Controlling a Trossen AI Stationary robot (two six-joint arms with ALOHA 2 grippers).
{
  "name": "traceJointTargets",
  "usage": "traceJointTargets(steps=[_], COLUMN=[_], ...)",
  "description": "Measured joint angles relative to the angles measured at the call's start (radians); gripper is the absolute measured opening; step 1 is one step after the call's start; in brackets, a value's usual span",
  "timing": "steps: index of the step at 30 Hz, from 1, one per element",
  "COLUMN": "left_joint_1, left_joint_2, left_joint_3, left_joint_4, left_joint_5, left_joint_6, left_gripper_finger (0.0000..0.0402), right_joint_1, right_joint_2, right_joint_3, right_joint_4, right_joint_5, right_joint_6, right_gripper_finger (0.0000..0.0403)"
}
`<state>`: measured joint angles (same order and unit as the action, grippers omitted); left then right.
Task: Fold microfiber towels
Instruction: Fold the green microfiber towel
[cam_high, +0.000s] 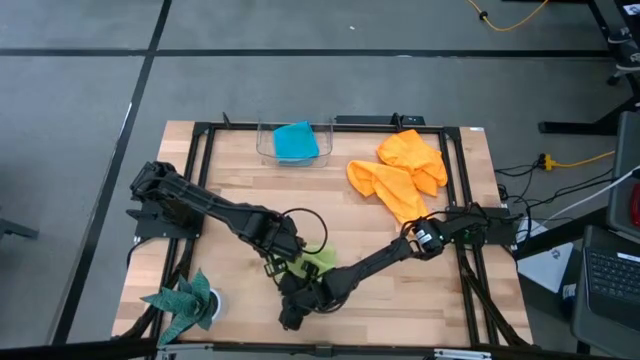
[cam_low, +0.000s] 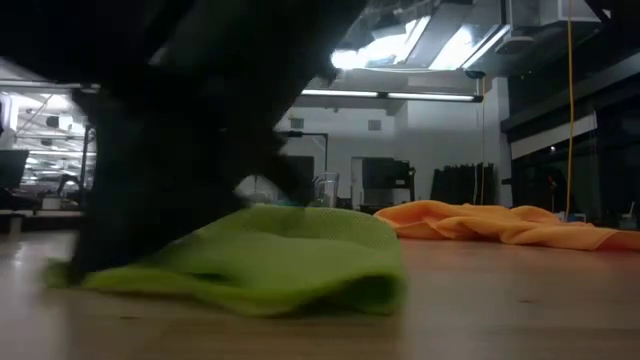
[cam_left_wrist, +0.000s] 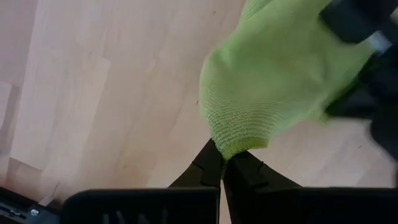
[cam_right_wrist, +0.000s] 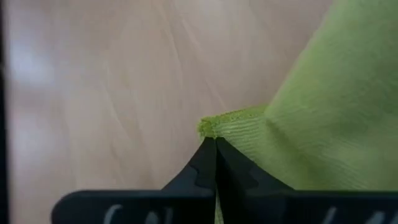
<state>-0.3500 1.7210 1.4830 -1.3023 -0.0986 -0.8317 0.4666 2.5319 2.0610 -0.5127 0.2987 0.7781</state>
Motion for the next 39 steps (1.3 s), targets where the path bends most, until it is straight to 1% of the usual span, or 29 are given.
traceJointTargets(steps=[3,6,8,9,12,13,16,19,21,24,28,30,33,37,39], left_joint_1=[0.002,0.005,0.005,0.005,0.005,0.004,0.001,-0.010,-0.022,-0.044,-0.076,-0.090,-0.123,-0.185,-0.215], left_joint_2=[0.000,0.000,0.000,0.000,0.000,0.000,0.000,0.000,0.000,-0.001,-0.002,-0.002,-0.002,-0.002,-0.002], left_joint_3=[0.000,0.000,0.000,0.000,0.000,0.001,0.019,0.072,0.125,0.232,0.390,0.458,0.525,0.564,0.585], left_joint_4=[-0.010,-0.027,-0.033,-0.033,-0.034,-0.038,-0.050,-0.101,-0.153,-0.239,-0.269,-0.268,-0.268,-0.269,-0.269], left_joint_5=[-0.015,-0.022,-0.023,-0.023,-0.021,-0.011,0.036,0.075,0.076,0.050,-0.014,-0.021,0.011,0.082,0.136], left_joint_6=[0.003,0.018,0.027,0.028,0.029,0.030,0.031,0.057,0.071,0.076,0.067,0.056,0.020,-0.029,-0.055], left_gripper_finger=[0.0000,0.0000,0.0000,0.0000,0.0000,0.0000,0.0000,0.0000,0.0000,0.0000,0.0000,0.0000,0.0000,0.0000,0.0000], right_joint_1=[0.017,0.039,0.053,0.060,0.084,0.093,0.122,0.145,0.158,0.169,0.169,0.168,0.168,0.189,0.209], right_joint_2=[-0.030,-0.097,-0.122,-0.137,-0.207,-0.236,-0.317,-0.362,-0.397,-0.455,-0.470,-0.482,-0.498,-0.499,-0.504], right_joint_3=[0.085,0.199,0.279,0.296,0.238,0.233,0.239,0.236,0.235,0.240,0.236,0.236,0.238,0.238,0.253], right_joint_4=[-0.176,-0.403,-0.501,-0.555,-0.583,-0.597,-0.664,-0.745,-0.785,-0.830,-0.860,-0.864,-0.871,-0.880,-0.890], right_joint_5=[0.029,0.089,0.135,0.160,0.203,0.212,0.293,0.372,0.427,0.497,0.518,0.528,0.541,0.511,0.487], right_joint_6=[-0.066,-0.096,-0.103,-0.104,-0.086,-0.060,0.005,0.053,0.085,0.110,0.098,0.078,0.072,0.075,0.081], right_gripper_finger=[0.0002,0.0002,0.0002,0.0002,0.0001,0.0001,0.0001,0.0001,0.0000,0.0000,0.0000,0.0000,0.0000,0.0000,0.0000])
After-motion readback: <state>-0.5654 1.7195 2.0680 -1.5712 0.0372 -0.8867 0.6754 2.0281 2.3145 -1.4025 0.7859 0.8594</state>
